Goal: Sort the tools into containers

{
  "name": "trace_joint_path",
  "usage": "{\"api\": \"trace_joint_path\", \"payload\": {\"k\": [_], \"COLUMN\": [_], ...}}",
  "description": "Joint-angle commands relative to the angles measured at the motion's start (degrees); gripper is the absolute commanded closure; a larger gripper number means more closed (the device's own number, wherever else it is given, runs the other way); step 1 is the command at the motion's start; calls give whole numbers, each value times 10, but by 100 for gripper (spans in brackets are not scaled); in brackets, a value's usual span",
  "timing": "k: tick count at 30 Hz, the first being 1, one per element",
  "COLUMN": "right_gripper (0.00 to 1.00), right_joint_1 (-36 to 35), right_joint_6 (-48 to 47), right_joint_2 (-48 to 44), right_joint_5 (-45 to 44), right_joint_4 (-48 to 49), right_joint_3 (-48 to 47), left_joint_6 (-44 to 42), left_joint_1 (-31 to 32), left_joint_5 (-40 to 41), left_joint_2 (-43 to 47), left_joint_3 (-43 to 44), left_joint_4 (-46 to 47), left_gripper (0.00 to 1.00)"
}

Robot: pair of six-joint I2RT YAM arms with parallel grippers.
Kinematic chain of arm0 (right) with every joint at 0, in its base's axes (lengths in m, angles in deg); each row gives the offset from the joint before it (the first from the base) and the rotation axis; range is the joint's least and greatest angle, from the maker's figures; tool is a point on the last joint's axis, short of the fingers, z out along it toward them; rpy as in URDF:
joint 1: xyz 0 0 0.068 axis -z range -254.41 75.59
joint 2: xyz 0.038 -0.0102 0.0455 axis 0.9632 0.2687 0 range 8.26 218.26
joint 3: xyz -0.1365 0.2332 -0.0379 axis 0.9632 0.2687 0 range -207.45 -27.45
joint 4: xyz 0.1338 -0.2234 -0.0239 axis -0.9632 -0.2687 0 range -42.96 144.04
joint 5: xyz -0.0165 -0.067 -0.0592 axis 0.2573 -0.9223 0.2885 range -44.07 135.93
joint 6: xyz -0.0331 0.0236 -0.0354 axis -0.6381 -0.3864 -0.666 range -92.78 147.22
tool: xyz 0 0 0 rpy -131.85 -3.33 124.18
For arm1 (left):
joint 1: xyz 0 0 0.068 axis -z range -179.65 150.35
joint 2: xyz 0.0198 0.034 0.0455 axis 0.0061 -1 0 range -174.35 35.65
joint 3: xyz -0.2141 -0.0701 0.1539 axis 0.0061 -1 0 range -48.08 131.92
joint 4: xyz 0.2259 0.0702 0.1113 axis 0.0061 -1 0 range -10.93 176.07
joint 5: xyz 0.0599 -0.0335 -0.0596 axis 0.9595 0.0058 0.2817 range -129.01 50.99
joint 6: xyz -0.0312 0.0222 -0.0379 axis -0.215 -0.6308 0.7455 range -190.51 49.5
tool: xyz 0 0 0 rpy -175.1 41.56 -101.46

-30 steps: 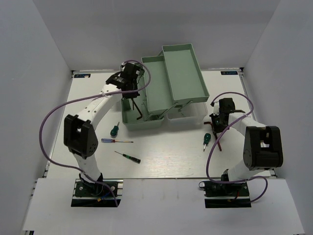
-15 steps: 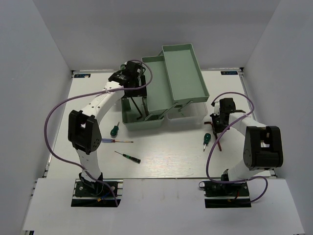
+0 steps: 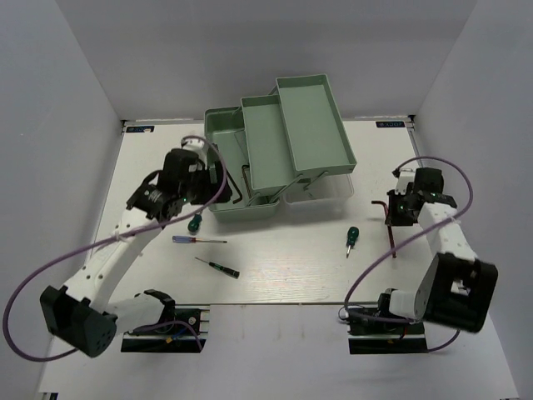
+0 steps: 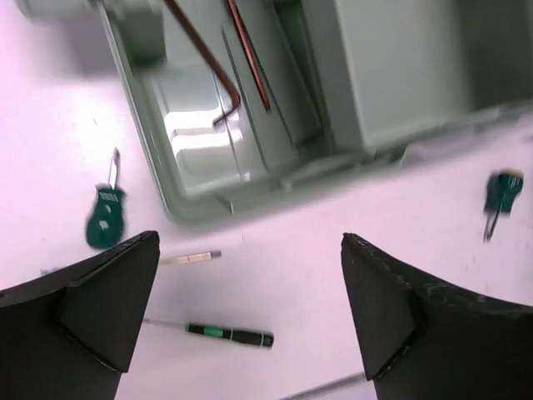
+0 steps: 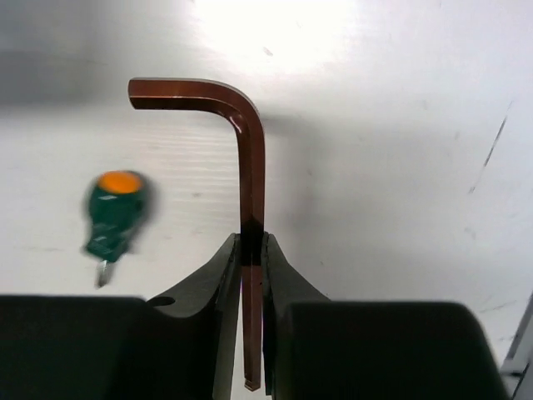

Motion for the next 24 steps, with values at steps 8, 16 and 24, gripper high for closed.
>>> {"api": "trace_joint_path", "payload": {"k": [8,16,24], "right_gripper": [100,100,100], "right_joint_1": [-23,-230,-460], "right_joint_6": [-55,90,234], "right_joint_2": [-112,21,271], "right_joint_5": [397,482,295], "right_joint_4": [-77,-57,23], "right_joint_3": [-288,-502,-736], "left_joint_6": [7,18,173], "left_joint_1": [5,10,10], "left_joint_5": [-71,-126,9], "left_joint_2": [97,131,104], "left_joint_3": [-123,-195,-189], "left_joint_4": [25,65,-99], "left_gripper": [0,0,0]}}
